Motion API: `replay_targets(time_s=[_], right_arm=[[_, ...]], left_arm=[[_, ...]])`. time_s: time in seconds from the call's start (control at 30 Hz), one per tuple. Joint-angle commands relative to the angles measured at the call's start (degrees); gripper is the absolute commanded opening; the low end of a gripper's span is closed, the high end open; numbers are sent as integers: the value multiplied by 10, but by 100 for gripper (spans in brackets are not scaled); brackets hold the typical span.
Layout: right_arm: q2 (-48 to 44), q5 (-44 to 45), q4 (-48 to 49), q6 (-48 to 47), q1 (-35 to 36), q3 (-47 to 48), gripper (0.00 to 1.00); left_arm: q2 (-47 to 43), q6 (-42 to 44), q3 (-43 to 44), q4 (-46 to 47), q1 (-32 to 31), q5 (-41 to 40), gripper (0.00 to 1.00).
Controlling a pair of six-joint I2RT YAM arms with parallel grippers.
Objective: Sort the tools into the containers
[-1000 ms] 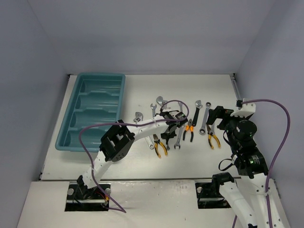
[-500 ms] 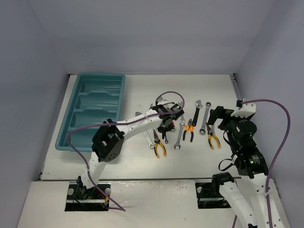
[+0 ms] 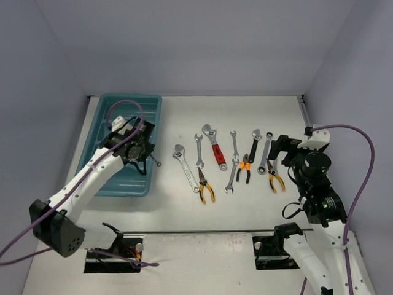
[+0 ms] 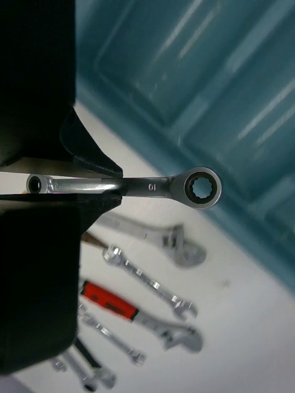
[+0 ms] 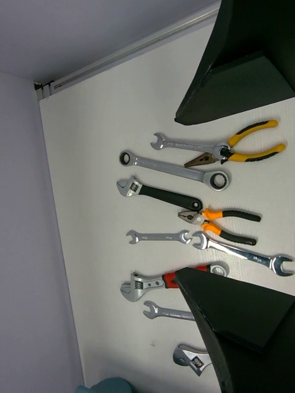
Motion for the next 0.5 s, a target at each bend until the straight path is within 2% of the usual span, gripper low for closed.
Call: replay_targets(time_s=[0.0,0.07,0.17,0.3,0.33,0.47], right_arm=[[17,-3,35,8,3,15,100],[19,-3,36,10,5,14,100],[21,-4,35,11,10,11,100],[20,-1,35,14,13,7,100],[20,0,34,15,14,6,100],[21,2,34,22,14,3,100]], left_arm=[[-82,-36,-62,-35,81,-7,0],[-103,-36,-95,-35,142,7,0],[-110,-39,-133,-34,193,12,0],[-94,-42,-159,-33,224,11,0],[-90,-48,-166,-32,232,15,1],[-86,-68,-202,-29,250,3,16]])
